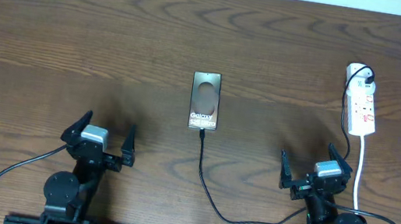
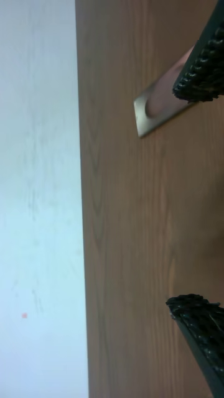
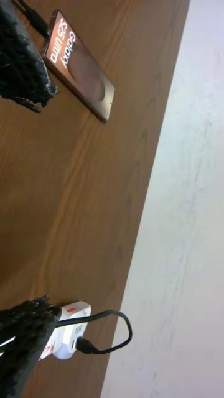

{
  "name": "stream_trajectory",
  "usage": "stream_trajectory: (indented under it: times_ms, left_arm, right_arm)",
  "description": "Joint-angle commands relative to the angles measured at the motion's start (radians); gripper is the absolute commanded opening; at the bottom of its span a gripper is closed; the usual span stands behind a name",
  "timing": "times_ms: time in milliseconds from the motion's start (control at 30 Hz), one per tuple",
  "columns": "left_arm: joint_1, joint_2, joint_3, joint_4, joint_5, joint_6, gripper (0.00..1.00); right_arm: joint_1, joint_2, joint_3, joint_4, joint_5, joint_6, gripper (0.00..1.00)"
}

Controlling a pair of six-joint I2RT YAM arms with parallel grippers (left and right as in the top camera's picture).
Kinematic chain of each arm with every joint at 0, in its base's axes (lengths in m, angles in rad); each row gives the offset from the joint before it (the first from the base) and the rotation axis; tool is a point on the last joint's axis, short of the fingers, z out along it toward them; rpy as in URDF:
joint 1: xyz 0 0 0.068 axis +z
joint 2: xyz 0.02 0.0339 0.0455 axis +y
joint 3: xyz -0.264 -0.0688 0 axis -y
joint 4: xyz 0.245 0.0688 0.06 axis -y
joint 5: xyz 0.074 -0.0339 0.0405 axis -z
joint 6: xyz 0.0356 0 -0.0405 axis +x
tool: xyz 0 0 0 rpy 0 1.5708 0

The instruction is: Plug charger to phone and switch on socket

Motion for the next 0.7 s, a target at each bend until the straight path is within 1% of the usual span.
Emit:
stream_trajectory:
  times_ms: [0,67,667]
  left_arm:
    - [0.001,-0.009,-0.019,-0.044,-0.133,0.006,1.0]
    - [0.001,-0.009,-0.019,-0.046,-0.158,0.006,1.0]
    - [0.001,-0.006,-0.019,-0.046,-0.158,0.006,1.0]
  right_arm:
    - [-0.005,-0.004,-0.001,-0.003,0.001,-0.01,0.99]
    - [-0.005,-0.004,-0.001,-0.003,0.0,-0.01,0.99]
    - [-0.005,-0.004,-0.001,-0.003,0.0,-0.01,0.99]
